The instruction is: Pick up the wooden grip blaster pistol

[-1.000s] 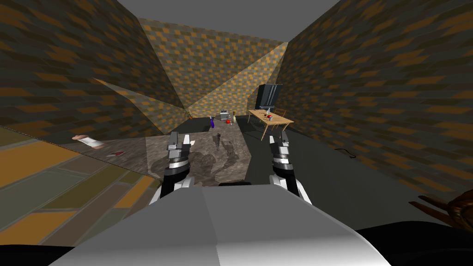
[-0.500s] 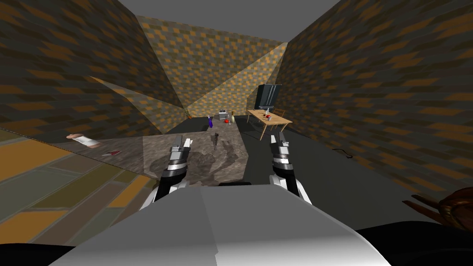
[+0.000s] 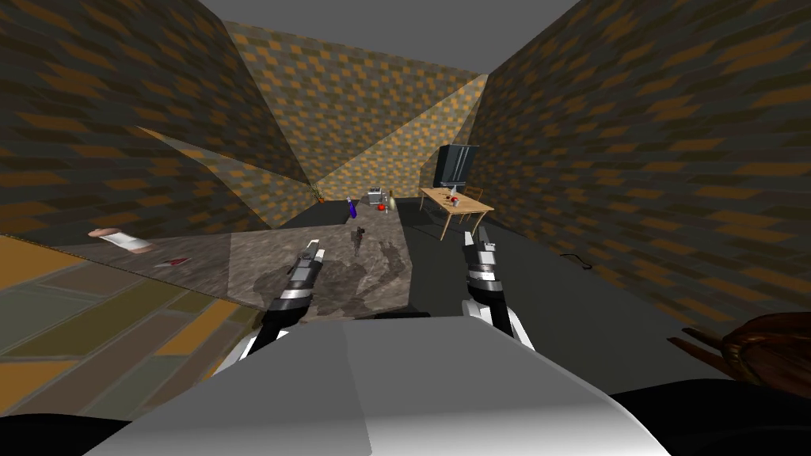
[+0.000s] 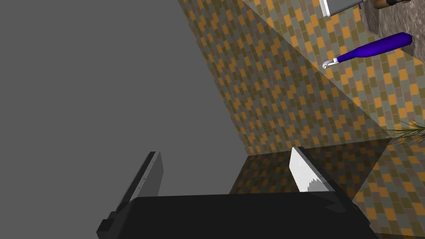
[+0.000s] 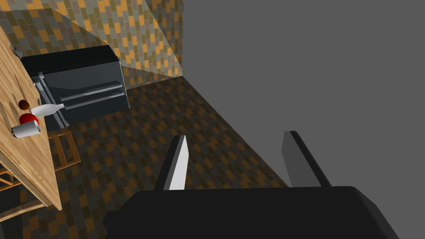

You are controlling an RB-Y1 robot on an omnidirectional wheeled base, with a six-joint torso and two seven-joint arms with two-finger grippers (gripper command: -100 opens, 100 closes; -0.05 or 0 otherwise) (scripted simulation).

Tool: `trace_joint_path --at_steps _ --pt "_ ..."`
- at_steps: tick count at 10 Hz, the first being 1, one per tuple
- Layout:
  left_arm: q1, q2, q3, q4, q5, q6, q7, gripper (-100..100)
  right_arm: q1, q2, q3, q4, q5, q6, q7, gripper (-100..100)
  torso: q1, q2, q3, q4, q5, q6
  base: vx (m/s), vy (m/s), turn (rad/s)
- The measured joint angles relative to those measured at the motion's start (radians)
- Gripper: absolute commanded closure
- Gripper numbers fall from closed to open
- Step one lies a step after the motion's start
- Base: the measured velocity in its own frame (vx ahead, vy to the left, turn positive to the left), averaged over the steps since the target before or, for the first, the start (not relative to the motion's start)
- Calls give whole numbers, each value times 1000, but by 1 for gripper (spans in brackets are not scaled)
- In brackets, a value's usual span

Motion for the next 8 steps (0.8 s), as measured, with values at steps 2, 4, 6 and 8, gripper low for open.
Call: trace_joint_path --at_steps 2,4,6,8 --pt "19 71 29 39 2 57 0 -100 0 0 0 0 0 0 0 0 1 1 0 0 0 0 -39 -210 -64" --pt "49 127 41 110 -5 85 -10 -100 0 0 0 0 0 0 0 0 0 0 0 0 0 0 -5 -207 -94" --pt "90 185 57 163 -11 123 -17 -100 0 0 0 0 0 0 0 0 1 -2 -1 0 0 0 13 -155 -69" --pt "119 231 68 194 -13 144 -17 -100 0 0 0 0 0 0 0 0 7 -2 -1 0 1 0 8 -122 -140"
